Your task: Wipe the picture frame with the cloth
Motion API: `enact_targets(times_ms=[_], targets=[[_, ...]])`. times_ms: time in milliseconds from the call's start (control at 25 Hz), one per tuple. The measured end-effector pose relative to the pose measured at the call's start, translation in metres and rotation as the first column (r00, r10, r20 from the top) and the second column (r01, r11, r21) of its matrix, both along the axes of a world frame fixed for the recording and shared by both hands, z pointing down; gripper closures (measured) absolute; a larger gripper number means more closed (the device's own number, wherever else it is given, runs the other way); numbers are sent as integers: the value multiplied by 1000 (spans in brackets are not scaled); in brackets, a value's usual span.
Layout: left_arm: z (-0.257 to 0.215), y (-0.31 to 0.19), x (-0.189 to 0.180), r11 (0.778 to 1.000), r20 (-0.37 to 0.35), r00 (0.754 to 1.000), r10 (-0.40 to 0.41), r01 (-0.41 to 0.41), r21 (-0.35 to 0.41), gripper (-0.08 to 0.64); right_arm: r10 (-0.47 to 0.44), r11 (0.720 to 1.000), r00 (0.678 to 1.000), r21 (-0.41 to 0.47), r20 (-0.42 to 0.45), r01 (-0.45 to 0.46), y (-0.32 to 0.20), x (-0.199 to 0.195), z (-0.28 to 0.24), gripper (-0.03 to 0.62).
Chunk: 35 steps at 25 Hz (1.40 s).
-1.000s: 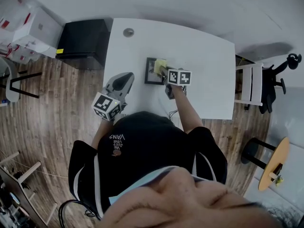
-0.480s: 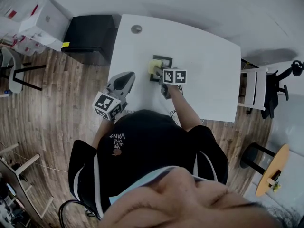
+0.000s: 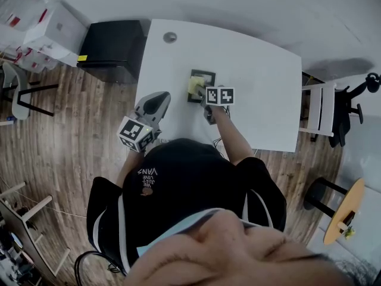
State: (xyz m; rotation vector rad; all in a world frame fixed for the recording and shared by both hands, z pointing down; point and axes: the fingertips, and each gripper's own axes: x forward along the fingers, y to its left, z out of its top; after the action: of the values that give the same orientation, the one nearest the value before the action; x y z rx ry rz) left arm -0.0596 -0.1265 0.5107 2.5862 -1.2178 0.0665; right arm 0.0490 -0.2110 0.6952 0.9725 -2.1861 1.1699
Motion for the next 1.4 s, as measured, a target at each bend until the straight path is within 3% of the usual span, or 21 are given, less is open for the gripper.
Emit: enact_targets(times_ms=[1040,1400], targets=[[4,-16,38,993,-20,993,120,-120,2,543,169,986,982,11,-90,-168,4,100,6,552],[2,-16,43,990,-18,990,143,-143,8,543,188,982,979,28,-84,-186,4,104,-2,553]])
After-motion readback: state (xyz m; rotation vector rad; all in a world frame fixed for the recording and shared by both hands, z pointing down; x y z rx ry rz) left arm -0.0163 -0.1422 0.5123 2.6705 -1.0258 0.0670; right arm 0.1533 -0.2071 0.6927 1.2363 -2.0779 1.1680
